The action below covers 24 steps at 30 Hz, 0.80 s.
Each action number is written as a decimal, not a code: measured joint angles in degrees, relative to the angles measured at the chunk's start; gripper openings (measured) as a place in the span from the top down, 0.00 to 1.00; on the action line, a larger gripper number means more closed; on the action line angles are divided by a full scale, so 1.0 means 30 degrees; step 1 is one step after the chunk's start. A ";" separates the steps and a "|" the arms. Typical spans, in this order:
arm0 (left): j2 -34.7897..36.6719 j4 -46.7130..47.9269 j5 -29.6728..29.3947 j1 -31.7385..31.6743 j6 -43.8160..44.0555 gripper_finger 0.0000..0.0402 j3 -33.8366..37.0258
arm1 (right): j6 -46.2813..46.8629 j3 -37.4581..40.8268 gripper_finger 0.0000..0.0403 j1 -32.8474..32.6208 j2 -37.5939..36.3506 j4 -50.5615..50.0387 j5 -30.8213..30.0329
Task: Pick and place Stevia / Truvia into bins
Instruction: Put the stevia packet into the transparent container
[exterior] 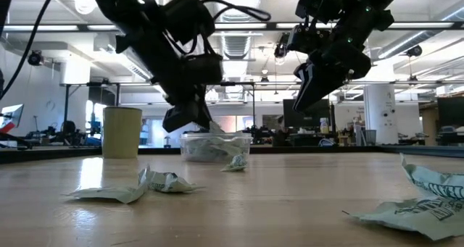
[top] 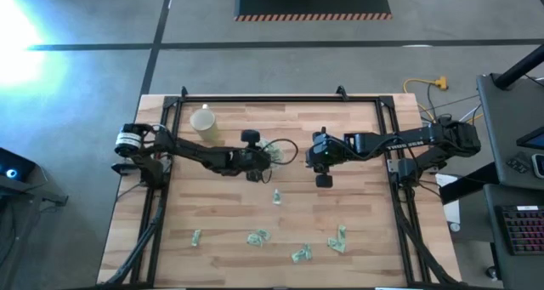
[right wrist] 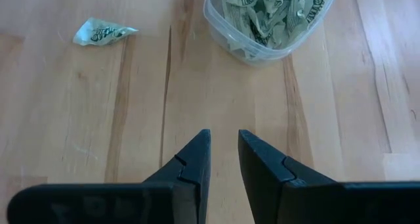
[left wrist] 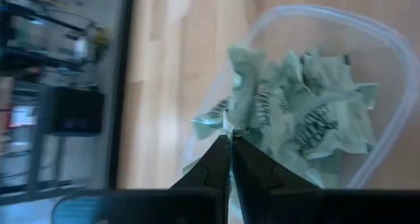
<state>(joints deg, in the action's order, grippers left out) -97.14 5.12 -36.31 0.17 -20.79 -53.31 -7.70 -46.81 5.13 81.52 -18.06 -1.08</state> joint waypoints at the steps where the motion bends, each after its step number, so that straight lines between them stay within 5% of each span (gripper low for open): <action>1: 0.0000 0.0048 0.0452 -0.0115 0.0198 1.00 0.0050 | 0.0000 0.0000 0.83 0.0001 -0.0007 0.0000 0.0000; 16: 0.0000 0.0028 0.0484 -0.0409 0.0747 0.99 0.0391 | 0.0019 0.0000 0.83 0.0000 -0.0002 0.0017 0.0000; 24: 0.0000 0.0032 -0.0262 -0.0409 0.0806 0.78 0.0566 | 0.0061 0.0000 0.83 0.0000 0.0000 0.0153 0.0000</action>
<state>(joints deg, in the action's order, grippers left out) -97.14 5.21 -37.10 -1.06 -18.37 -51.62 -7.52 -46.81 5.13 81.52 -17.61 -1.08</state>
